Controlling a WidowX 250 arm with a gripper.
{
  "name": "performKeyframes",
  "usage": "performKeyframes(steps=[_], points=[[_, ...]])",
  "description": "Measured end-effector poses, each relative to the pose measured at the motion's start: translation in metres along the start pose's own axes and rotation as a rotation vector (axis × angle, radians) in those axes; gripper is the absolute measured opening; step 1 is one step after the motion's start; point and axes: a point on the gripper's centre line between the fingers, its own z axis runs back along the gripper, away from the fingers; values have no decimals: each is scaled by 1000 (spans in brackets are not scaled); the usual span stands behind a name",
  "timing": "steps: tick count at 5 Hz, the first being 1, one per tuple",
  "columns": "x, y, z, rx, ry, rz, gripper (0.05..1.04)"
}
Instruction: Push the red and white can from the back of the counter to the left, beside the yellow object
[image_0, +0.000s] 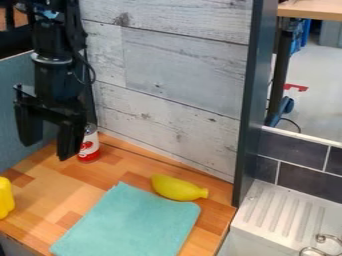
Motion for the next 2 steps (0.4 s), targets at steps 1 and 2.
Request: performKeyframes(steps=[1, 2], points=[[0, -1, -6, -5, 22, -2, 1008], [25, 10, -8, -27, 4, -131, 1008]])
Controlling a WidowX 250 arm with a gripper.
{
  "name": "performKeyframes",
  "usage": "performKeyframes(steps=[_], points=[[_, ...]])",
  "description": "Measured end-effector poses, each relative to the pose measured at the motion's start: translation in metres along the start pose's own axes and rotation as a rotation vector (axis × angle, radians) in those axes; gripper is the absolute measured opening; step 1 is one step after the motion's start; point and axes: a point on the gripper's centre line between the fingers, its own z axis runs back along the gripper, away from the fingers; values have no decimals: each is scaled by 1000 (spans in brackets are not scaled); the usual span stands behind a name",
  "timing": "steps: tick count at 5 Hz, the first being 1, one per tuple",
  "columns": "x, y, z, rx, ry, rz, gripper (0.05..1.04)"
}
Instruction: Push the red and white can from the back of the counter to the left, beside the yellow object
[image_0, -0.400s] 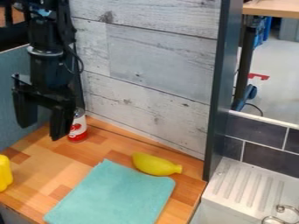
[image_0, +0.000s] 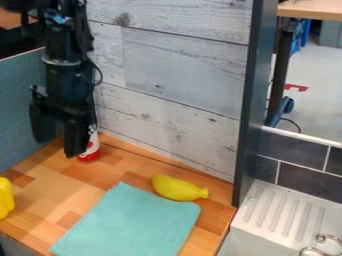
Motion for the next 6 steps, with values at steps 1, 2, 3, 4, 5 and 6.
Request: performKeyframes(steps=[1, 2, 3, 4, 5, 6], points=[[17, 23, -2, -41, -64, -30, 1008], [47, 36, -5, -27, -159, -57, 1008], [73, 41, -5, 3, -292, -97, 1008], [97, 49, -1, 45, -399, -125, 1008], [114, 60, 0, 95, -471, -69, 1008], [130, 66, -9, 84, -468, -38, 1008]])
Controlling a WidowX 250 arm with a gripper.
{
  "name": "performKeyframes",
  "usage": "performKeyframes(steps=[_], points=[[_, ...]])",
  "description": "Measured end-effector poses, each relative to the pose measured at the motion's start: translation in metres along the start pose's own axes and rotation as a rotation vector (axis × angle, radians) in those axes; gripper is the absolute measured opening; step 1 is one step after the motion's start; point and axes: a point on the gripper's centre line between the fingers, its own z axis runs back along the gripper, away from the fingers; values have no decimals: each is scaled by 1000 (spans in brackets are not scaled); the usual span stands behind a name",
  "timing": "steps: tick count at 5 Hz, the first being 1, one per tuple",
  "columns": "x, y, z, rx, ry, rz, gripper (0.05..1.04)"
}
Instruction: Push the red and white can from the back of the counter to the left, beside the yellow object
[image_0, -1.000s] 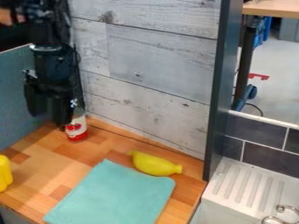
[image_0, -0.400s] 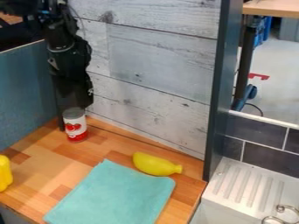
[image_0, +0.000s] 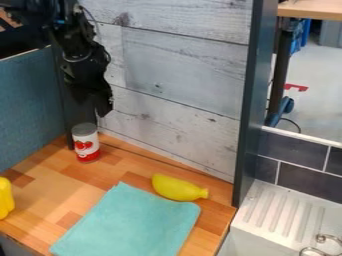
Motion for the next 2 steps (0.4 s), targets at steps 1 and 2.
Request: performKeyframes(steps=[1, 2], points=[[2, 3, -17, -4, 22, 42, 1008], [6, 3, -27, -13, 31, 72, 1008]])
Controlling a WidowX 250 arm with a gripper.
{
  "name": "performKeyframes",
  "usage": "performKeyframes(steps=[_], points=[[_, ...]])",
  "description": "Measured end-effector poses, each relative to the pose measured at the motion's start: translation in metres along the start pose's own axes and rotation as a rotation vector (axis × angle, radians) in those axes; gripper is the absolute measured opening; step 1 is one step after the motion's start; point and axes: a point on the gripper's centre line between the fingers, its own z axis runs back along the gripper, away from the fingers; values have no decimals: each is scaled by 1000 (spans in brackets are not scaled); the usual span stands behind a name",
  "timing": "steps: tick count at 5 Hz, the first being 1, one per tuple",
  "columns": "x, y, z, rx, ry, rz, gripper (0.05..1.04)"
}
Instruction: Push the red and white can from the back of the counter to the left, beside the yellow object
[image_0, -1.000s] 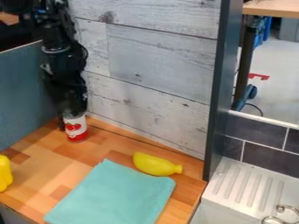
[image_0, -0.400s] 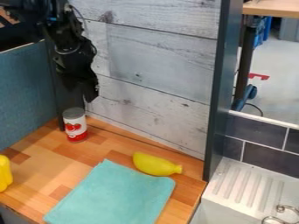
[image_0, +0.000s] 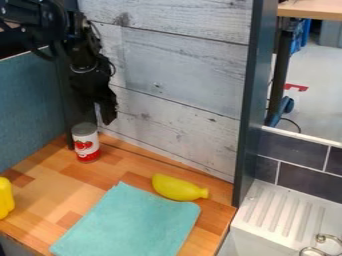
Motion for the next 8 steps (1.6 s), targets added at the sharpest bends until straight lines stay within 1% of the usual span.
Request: performKeyframes(steps=[1, 3, 4, 5, 6, 7, 8], points=[[4, -1, -6, -11, -5, 25, 1008], [10, -2, -11, -18, -55, 107, 1008], [9, -5, -22, -33, -51, 133, 1008], [14, -3, -25, -31, -60, 152, 1008], [7, -4, -36, -36, -18, 159, 1007], [2, -3, -38, -26, 9, 165, 1007], [-15, -11, -48, -46, 68, 175, 1007]])
